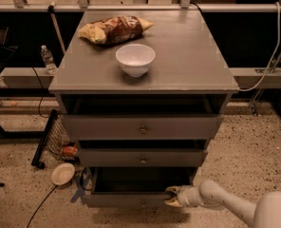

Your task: Open bottom drawer

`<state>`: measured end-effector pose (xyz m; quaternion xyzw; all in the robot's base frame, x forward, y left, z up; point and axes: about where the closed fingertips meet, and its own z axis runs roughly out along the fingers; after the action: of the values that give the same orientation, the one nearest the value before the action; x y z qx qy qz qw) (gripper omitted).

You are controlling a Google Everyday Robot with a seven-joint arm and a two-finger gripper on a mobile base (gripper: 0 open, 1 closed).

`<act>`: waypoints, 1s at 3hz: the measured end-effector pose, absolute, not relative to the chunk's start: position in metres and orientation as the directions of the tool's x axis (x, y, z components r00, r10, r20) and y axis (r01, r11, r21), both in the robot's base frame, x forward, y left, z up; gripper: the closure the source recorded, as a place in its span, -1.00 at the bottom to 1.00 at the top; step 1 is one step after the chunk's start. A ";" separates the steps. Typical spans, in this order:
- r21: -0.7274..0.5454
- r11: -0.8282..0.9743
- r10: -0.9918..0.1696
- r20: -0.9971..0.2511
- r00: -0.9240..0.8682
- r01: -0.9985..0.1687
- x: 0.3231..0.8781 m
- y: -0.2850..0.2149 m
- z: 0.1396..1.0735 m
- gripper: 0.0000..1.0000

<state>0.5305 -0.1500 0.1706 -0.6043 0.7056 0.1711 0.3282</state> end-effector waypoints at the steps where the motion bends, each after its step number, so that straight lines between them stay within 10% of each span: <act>1: -0.155 0.211 -0.740 -0.670 -0.054 -0.965 0.530 -0.150 0.172 1.00; 3: -0.112 0.267 -0.709 -0.696 -0.117 -0.957 0.493 -0.147 0.176 1.00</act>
Offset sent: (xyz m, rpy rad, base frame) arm -0.1385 0.0098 0.0039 0.1436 0.1461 -0.1806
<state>0.4927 -0.1468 0.1755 -0.5758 0.7234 0.1871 0.3319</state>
